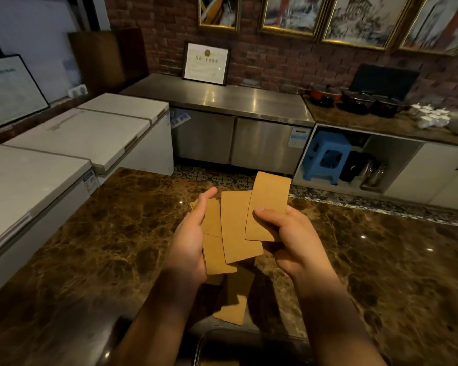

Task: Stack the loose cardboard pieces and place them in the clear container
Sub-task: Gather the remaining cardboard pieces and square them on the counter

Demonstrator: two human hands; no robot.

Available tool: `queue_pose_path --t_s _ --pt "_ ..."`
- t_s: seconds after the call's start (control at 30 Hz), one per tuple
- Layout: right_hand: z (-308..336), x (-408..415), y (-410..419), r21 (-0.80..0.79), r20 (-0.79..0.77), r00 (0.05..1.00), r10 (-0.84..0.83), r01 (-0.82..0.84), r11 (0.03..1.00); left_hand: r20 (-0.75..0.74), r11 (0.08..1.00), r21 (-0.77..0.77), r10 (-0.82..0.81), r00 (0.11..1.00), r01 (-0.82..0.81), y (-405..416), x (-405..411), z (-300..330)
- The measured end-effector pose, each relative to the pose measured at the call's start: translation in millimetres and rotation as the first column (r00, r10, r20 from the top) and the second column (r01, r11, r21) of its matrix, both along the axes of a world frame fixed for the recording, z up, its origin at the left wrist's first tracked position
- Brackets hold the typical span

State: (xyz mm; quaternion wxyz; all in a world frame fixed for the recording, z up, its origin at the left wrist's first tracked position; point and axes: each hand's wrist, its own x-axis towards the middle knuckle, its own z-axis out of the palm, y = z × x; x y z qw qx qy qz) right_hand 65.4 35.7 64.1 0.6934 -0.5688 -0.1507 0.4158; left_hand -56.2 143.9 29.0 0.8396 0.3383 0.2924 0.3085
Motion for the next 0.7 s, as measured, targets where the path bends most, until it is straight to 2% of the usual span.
queue_pose_path --t_s 0.1,0.2,0.3,0.37,0.5,0.6,0.7 --pt "4.7 -8.8 0.7 0.006 0.192 0.981 0.019 -0.020 1.000 -0.072 0.996 0.090 0.030 0.997 -0.023 0.3 0.7 1.0" --pt "6.7 -19.2 3.4 0.022 0.248 0.968 0.038 -0.044 0.999 -0.114 0.989 0.150 0.034 0.993 -0.017 -2.2 3.4 2.9" --pt "9.0 -24.7 5.4 0.029 0.204 0.974 0.103 -0.111 0.993 -0.092 0.997 0.061 -0.032 0.995 0.038 -7.4 5.5 5.8" --pt "8.3 -25.2 5.2 0.022 0.166 0.974 0.155 -0.160 0.987 0.035 0.994 -0.030 -0.108 0.994 0.109 -11.0 5.4 8.0" --pt "9.1 -19.9 -0.4 0.071 0.030 0.993 0.110 -0.112 0.991 0.220 0.975 -0.176 -0.093 0.971 0.134 -6.7 1.1 4.1" --pt "5.4 -14.9 -5.2 0.138 -0.005 0.995 0.104 -0.103 0.985 0.201 0.966 -0.200 -0.123 0.972 0.163 -2.7 -0.6 2.2" --pt "3.1 -14.8 -6.8 0.060 0.052 0.996 0.073 -0.076 0.995 0.192 0.962 -0.225 -0.110 0.975 0.153 -4.7 0.5 2.4"
